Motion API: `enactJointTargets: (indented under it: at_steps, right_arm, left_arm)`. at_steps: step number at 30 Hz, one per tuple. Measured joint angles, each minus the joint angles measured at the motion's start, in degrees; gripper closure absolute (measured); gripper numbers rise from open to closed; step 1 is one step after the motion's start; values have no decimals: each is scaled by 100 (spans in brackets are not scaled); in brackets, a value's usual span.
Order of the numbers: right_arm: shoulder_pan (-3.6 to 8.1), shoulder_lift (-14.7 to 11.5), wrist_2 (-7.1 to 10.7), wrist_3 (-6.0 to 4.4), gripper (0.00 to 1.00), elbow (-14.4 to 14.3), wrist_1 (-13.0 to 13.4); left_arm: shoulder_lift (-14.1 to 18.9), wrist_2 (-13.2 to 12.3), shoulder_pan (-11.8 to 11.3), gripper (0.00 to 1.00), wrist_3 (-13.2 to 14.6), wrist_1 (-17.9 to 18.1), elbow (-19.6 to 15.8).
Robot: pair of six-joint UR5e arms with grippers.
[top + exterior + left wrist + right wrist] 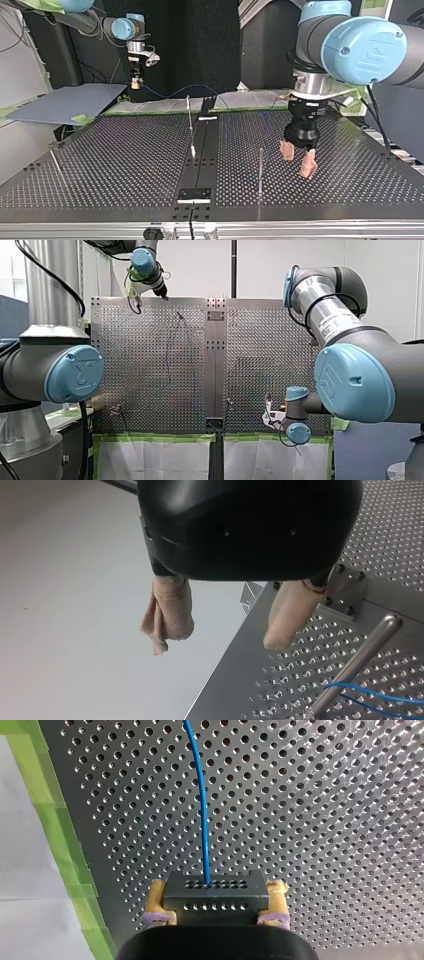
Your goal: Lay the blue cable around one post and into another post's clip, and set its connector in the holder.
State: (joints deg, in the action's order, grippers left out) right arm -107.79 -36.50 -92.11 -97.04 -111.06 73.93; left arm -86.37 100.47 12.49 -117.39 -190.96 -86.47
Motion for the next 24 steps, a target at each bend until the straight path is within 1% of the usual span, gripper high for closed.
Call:
enactJointTargets:
  at_steps: [10,24]
  right_arm:
    - [-8,-1,-4,0,100,0,-10]
    - [-8,-1,-9,-1,100,0,-22]
  left_arm:
    - [-1,20,1,0,464,-9,1]
    - [-6,29,1,0,1215,-9,-4]
